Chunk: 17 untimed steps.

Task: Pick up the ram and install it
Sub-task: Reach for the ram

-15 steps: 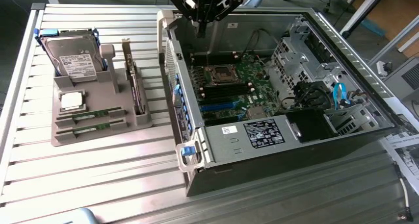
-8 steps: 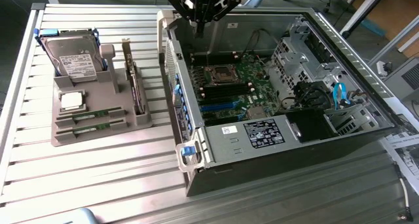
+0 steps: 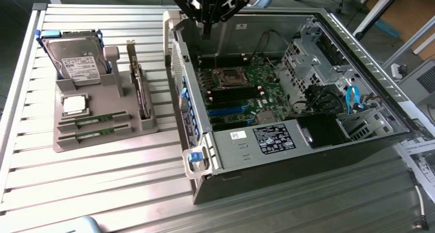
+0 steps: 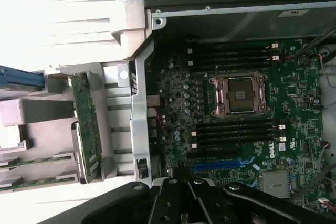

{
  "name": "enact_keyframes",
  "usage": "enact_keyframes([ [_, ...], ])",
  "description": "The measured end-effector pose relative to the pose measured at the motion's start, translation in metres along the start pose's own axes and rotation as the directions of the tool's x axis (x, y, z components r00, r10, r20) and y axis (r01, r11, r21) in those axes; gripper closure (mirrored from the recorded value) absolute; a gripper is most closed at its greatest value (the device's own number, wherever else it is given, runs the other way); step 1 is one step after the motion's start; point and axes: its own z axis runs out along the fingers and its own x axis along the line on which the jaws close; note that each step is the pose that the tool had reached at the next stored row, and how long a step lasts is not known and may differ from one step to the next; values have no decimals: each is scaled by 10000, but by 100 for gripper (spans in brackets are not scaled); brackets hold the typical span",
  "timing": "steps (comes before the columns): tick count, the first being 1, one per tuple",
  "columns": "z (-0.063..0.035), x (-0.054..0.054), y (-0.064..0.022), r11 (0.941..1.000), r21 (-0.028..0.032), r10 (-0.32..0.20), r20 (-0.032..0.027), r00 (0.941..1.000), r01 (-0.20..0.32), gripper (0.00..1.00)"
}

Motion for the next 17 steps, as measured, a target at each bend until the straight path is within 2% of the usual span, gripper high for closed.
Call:
enact_keyframes([
  [17, -1, 33, -3, 10000, 0, 0, 0, 10000, 0, 89],
])
